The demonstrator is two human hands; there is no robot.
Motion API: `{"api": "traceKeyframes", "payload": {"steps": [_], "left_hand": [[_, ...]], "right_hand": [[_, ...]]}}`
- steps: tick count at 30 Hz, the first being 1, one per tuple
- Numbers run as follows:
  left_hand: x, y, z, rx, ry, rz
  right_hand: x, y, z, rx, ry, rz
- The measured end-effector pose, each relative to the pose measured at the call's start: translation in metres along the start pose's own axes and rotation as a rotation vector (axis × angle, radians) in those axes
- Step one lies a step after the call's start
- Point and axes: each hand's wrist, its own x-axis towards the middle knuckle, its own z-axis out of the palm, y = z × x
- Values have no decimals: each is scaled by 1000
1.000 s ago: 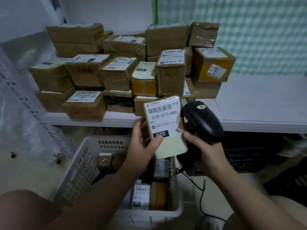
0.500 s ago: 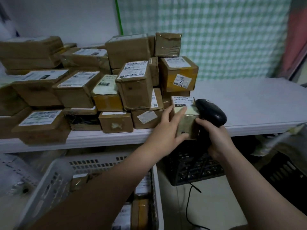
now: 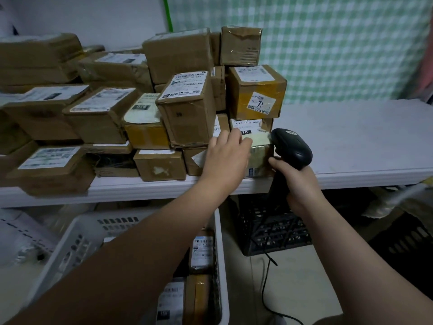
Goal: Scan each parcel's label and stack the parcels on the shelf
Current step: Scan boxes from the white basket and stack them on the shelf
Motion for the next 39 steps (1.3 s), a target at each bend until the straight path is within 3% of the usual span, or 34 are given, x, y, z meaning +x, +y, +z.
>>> {"api": "traceKeyframes", "payload": {"steps": [5, 10, 15, 22, 26, 29, 34, 39], "left_hand": [[2, 0, 5, 155, 9, 33], [-17, -5, -7, 65, 83, 40], [-90, -31, -10, -49, 19, 61], [-206, -84, 15, -58, -277, -141], [-255, -107, 33, -79, -457, -264], [-289, -127, 55, -124, -638, -345], [-340, -146, 99, -149, -1107, -415], [-353, -148, 128, -289, -1221, -496]], "right_hand": [[2, 2, 2, -77, 82, -20], [-11, -1, 2, -80, 171, -117], [-47, 8, 15, -192, 45, -141], [-94, 65, 63, -379, -381, -43], [-93, 107, 78, -562, -530, 56], [-81, 135, 83, -667, -535, 152], [-59, 172, 88, -779, -476, 333], [-63, 189, 103, -898, -488, 430]]}}
